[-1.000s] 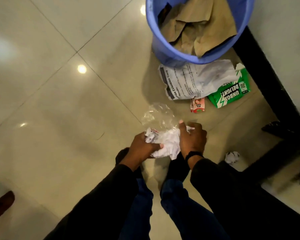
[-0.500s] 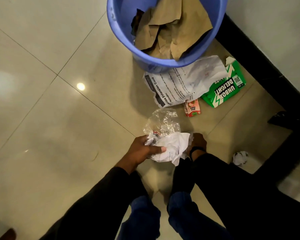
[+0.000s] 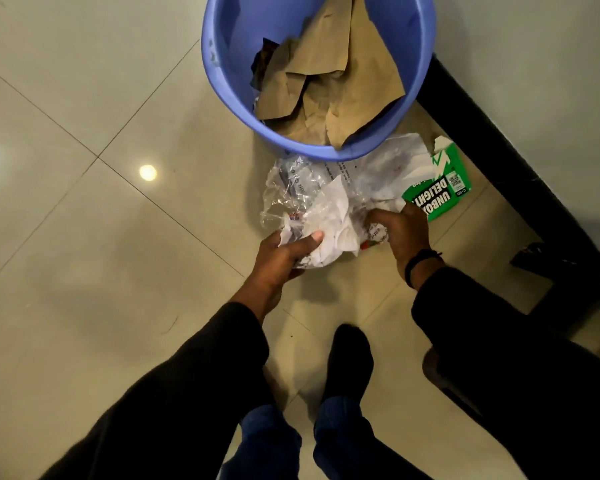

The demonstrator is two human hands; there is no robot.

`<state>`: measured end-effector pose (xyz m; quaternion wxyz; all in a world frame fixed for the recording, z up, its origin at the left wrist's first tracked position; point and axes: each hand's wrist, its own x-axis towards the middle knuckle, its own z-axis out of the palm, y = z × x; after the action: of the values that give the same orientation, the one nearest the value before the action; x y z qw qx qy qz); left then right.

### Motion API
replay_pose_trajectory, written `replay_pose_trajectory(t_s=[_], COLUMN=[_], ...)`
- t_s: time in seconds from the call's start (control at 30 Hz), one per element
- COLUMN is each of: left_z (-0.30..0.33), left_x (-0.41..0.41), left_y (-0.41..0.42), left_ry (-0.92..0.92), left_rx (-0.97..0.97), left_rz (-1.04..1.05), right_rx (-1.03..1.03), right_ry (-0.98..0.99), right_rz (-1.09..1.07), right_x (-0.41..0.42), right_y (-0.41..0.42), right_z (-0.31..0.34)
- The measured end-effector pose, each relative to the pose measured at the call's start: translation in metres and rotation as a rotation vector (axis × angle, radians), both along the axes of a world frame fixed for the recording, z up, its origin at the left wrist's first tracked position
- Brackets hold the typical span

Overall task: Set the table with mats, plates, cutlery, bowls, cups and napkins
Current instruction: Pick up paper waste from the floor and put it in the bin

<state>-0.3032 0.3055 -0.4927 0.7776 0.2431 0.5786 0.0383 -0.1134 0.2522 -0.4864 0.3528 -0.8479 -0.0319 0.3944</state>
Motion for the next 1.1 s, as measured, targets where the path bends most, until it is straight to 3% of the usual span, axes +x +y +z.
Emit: replay_pose_trajectory(t_s=[0.2, 0.43, 0.87, 1.1], left_z=[-0.018, 0.053, 0.381, 0.551], left_x=[0.017, -0.003, -0.063, -0.083], left_y=[0.016, 0.014, 0.002, 0.018], left_ry=[0.105, 0.1, 0.021, -0.125], left_rx=[0.05, 0.054, 0.077, 0.178], left_rz=[-0.041, -0.017, -0.02, 0.029], right_rx=[-0.02, -0.154, -0.046, 0.316], right_ry=[-0.023, -0.22, -0.112, -0.162], right_rz=[-0.068, 0.027, 0.034, 0.014], right_x=[0.007, -0.026, -0.078, -0.092], right_y=[0.021, 0.02, 0.015, 0.037], right_z=[-0.03, 0.048, 0.348, 0.529])
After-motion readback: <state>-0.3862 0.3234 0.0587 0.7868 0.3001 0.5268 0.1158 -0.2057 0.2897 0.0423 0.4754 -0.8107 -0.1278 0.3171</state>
